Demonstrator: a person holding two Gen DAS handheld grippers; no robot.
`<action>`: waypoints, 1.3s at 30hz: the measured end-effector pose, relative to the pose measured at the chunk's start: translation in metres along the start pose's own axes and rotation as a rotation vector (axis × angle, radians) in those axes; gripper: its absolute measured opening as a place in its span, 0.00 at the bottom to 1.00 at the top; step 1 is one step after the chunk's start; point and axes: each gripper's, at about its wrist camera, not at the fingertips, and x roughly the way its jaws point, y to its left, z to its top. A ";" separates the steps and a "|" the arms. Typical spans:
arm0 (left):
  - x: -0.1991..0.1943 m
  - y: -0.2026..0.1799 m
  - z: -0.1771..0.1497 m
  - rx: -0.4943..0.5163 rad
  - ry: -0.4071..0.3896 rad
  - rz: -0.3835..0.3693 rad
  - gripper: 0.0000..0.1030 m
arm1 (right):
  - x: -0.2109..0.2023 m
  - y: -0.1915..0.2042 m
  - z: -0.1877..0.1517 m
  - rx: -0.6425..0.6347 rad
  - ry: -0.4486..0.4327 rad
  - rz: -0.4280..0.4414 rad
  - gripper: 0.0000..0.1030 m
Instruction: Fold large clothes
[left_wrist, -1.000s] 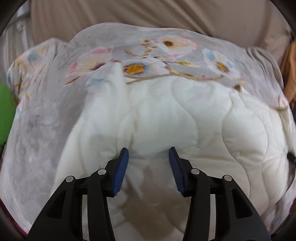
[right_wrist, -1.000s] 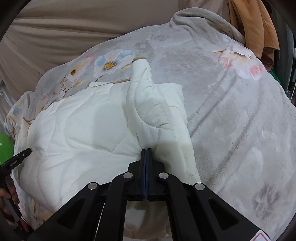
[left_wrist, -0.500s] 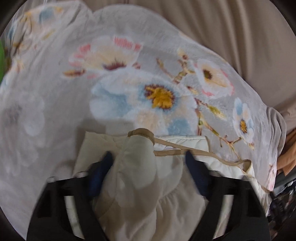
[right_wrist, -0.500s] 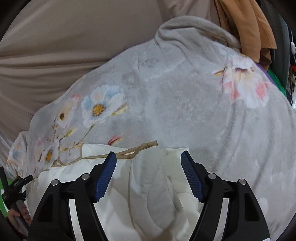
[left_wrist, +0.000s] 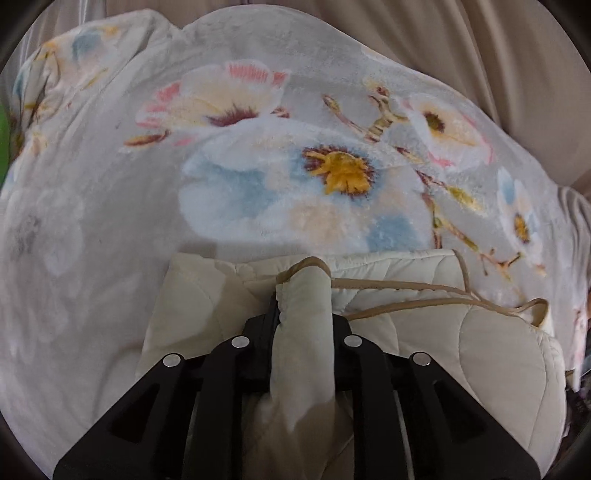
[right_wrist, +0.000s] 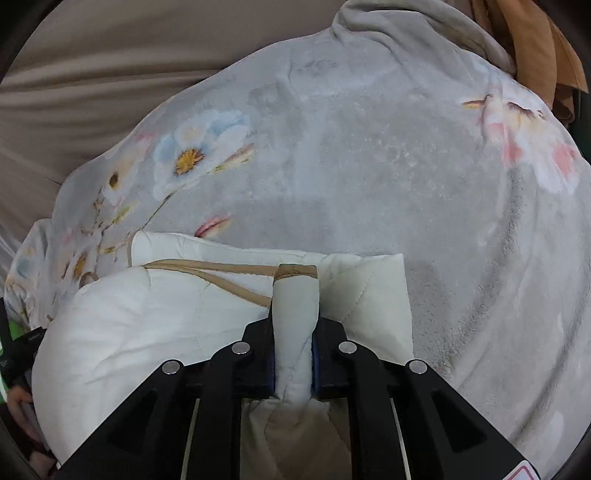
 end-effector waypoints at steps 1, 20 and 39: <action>-0.005 -0.001 0.001 0.013 -0.002 0.012 0.22 | -0.010 0.000 0.002 0.010 -0.024 -0.018 0.19; -0.056 -0.081 -0.078 0.289 -0.073 -0.144 0.40 | -0.028 0.140 -0.079 -0.379 -0.016 0.204 0.02; -0.050 -0.011 -0.063 0.182 -0.080 0.052 0.39 | -0.032 -0.011 -0.065 -0.061 -0.009 -0.123 0.00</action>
